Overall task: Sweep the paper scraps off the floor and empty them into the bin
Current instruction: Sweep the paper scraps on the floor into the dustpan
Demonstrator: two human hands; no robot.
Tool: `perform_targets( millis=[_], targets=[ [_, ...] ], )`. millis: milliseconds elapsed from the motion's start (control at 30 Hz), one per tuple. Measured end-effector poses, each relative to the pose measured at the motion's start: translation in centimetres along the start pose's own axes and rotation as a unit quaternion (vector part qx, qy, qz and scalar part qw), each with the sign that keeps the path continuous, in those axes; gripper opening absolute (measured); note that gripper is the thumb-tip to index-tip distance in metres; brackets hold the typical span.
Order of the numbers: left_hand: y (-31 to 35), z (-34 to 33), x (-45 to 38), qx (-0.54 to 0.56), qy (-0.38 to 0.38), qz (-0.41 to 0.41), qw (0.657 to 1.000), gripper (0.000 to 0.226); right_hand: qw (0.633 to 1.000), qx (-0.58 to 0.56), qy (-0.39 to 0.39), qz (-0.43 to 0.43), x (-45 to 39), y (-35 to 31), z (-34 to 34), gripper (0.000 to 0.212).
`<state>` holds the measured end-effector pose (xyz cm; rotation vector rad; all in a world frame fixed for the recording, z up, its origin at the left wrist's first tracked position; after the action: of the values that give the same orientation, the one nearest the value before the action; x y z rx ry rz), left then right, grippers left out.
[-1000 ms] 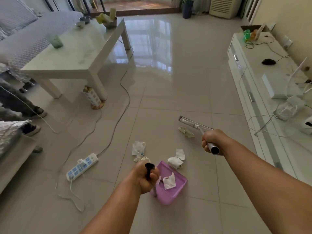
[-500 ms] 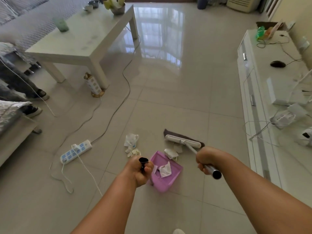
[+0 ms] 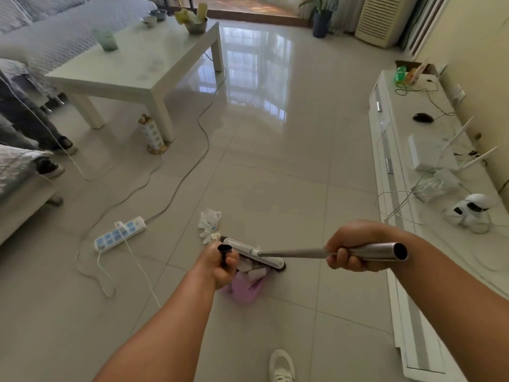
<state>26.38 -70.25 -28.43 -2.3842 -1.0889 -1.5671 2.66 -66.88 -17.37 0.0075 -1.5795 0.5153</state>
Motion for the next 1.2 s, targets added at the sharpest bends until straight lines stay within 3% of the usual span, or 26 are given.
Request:
perform_targets(
  millis=[333, 467, 700, 1000, 1200],
  targets=[
    [2.5, 5.3, 5.5, 0.047, 0.032, -0.023, 0.998, 0.031, 0.995, 0.014, 0.022, 0.091, 0.4, -6.0, -6.0, 0.015],
    [3.8, 7.0, 5.7, 0.072, 0.043, -0.018, 0.996, 0.044, 0.993, -0.005, 0.032, 0.115, -2.2, -9.8, -6.7, 0.019],
    [6.1, 8.4, 4.5, 0.108, 0.082, -0.026, 0.990, 0.033, 0.988, 0.024, 0.082, 0.131, -8.3, -14.1, -6.2, 0.015],
    [9.9, 10.2, 2.7, 0.195, 0.107, -0.061, 0.973, 0.033, 0.968, 0.177, 0.128, 0.125, -16.3, -19.7, -6.4, 0.015],
    [12.2, 12.2, 1.1, 0.199, 0.139, -0.066, 0.968, 0.029, 0.924, 0.362, 0.106, 0.068, -18.6, -19.7, -7.2, 0.014]
  ],
)
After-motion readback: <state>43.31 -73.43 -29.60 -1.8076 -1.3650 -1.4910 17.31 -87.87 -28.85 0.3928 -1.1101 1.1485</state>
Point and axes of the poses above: each hand's wrist, its own x-axis away from the middle knuckle, its own z-axis out of the back of the hand, y = z × x, the point moved 10 cm from there along -x, towards the middle knuckle
